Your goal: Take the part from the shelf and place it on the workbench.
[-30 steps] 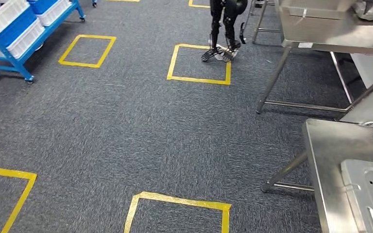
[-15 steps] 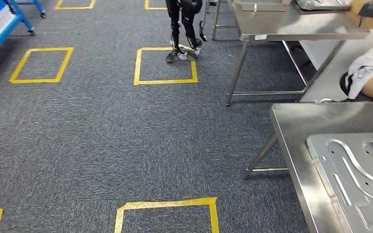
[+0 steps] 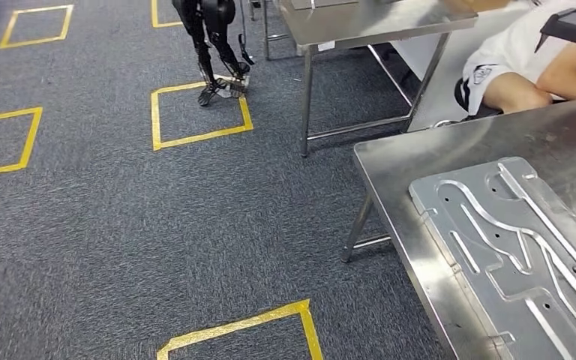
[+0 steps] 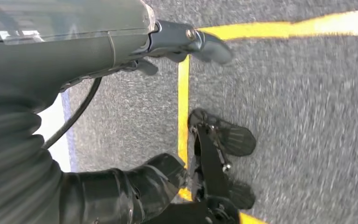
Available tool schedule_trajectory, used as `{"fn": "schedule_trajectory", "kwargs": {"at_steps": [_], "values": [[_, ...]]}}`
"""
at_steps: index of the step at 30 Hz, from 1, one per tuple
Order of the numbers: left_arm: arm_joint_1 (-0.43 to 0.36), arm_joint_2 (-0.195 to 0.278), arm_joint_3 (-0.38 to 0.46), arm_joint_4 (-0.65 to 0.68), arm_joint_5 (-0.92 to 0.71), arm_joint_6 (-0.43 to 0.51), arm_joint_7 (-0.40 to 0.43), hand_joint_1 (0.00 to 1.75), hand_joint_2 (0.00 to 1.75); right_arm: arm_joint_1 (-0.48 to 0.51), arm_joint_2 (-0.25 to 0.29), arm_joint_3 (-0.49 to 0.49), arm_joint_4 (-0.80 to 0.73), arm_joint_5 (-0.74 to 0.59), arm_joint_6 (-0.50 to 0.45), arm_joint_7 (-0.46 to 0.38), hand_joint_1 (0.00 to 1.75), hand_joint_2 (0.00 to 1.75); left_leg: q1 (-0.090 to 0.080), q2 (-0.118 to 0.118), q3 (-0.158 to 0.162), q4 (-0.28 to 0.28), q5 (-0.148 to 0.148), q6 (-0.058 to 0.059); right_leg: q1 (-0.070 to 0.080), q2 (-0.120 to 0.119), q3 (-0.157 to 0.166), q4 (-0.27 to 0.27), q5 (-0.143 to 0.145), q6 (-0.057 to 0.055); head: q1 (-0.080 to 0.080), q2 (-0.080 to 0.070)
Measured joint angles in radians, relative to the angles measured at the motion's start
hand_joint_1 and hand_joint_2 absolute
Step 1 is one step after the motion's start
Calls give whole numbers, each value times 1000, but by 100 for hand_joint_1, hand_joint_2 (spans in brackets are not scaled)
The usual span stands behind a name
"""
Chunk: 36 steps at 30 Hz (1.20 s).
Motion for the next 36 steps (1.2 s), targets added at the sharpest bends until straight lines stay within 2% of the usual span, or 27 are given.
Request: {"fn": "schedule_trajectory", "kwargs": {"at_steps": [1,2,3,4,5,7,9,11,12,14,15,16,17,18,19,21,23,24,27,28,29,31,32,33,34,35,36], "values": [[1,-1,2,0,0,7,2,0,175,15,-3,0,-3,-6,-12,4,175,175,-1,-15,-39,72,-29,1,3,13,-1,0,0,-3,-1,0],[1,-1,4,0,1,12,2,0,175,30,-8,0,-6,-12,-22,6,175,175,-2,-20,-71,127,-42,3,6,27,-1,1,-1,-5,-1,0],[2,-1,6,0,1,15,2,0,175,45,-15,0,-9,-18,-33,7,175,175,-3,-22,-90,150,-35,6,9,41,0,2,-1,-6,-1,0],[3,0,8,0,1,16,0,0,175,60,-24,0,-13,-22,-48,9,175,175,-4,-26,-88,129,-5,11,11,56,1,2,-2,-7,-1,0],[5,0,11,0,1,16,-1,0,175,76,-33,0,-17,-25,-64,12,175,175,-5,-35,-71,75,38,17,13,71,3,3,-2,-7,-1,0],[9,1,16,0,0,16,-4,0,175,105,-52,1,-24,-28,-91,18,175,175,-4,-93,-23,-59,112,30,12,97,1,6,-3,-5,0,0],[9,2,19,0,0,16,-5,0,175,126,-66,1,-27,-28,-105,22,175,175,-5,-130,0,-120,131,35,7,123,-7,7,0,4,0,0],[6,2,19,0,0,16,-6,0,175,142,-80,0,-31,-31,-110,24,175,175,-8,-108,9,-135,135,39,-1,151,-13,2,7,19,-1,0],[4,2,19,0,0,16,-7,0,175,150,-89,0,-32,-34,-116,26,175,175,-8,-92,15,-147,140,43,-2,144,-15,4,6,25,0,0],[5,1,20,0,-1,15,-9,0,175,176,-105,1,-34,-44,-148,36,175,175,-6,-59,29,-172,151,51,1,88,-37,51,-25,33,1,0],[6,2,20,0,-2,14,-10,0,175,199,-112,1,-35,-51,-175,43,175,175,-7,-44,32,-177,153,53,1,49,-62,103,-54,36,1,0],[7,2,21,0,-3,14,-11,0,175,227,-119,2,-36,-56,-203,50,175,175,-9,-29,33,-179,152,55,-1,24,-91,163,-83,41,1,0],[8,2,21,0,-4,13,-12,0,175,259,-126,2,-37,-61,-230,58,175,175,-10,-13,32,-178,151,55,-6,12,-116,214,-103,47,1,0],[8,2,22,0,-5,12,-12,0,175,290,-134,2,-38,-67,-254,66,175,175,-11,2,32,-177,148,55,-11,4,-128,240,-106,52,1,0],[8,2,23,0,-6,11,-12,0,175,319,-142,2,-39,-72,-276,74,175,175,-11,16,32,-175,145,53,-15,-1,-120,229,-93,56,1,0],[7,1,25,0,-10,7,-13,0,175,364,-154,2,-41,-77,-313,86,175,175,-10,44,34,-168,136,47,-19,-28,-54,111,-38,61,1,0],[6,2,26,0,-17,5,-14,0,175,397,-161,2,-43,-72,-326,91,175,175,-13,67,38,-160,123,35,-15,-61,2,16,-7,55,0,0],[5,2,26,0,-20,4,-14,0,175,408,-162,2,-45,-69,-326,92,175,175,-15,77,41,-156,117,27,-11,-67,10,1,-6,47,0,0],[-3,2,26,0,-24,3,-14,0,175,419,-164,0,-46,-70,-320,90,175,175,-12,102,54,-153,102,8,-7,-34,10,0,-7,24,-1,0],[-5,1,26,0,-24,1,-14,0,175,421,-165,0,-46,-73,-319,89,175,175,-9,88,54,-139,90,3,-8,-22,13,-3,-6,18,-2,0],[-6,1,26,0,-25,0,-13,0,175,425,-165,0,-47,-76,-320,89,175,175,-6,62,43,-107,68,1,-8,-12,15,-7,-4,11,-2,0],[-6,0,26,0,-24,-2,-14,0,175,443,-163,1,-47,-83,-331,91,175,175,-1,0,-17,17,6,1,-5,3,17,-9,-4,0,-4,0],[-5,0,26,0,-24,-2,-13,0,175,460,-162,1,-47,-85,-346,95,175,175,-1,-14,-54,85,-18,2,-2,10,15,-8,-5,-4,-4,0],[-3,0,27,0,-23,-1,-13,0,175,480,-161,1,-47,-85,-369,100,175,175,-1,-19,-83,133,-26,3,1,18,15,-6,-6,-7,-5,0],[-2,0,28,0,-23,-1,-13,0,175,502,-160,1,-47,-83,-398,107,175,175,-2,-22,-95,142,-13,6,3,27,15,-3,-7,-9,-5,0],[-1,1,29,0,-22,0,-12,0,175,523,-161,1,-47,-81,-427,113,175,175,-2,-23,-89,112,18,9,5,35,15,-1,-9,-10,-5,0],[-1,1,30,0,-22,0,-12,0,175,541,-161,1,-47,-81,-452,120,175,175,-3,-25,-67,49,60,14,6,42,16,1,-10,-10,-5,0]]}}
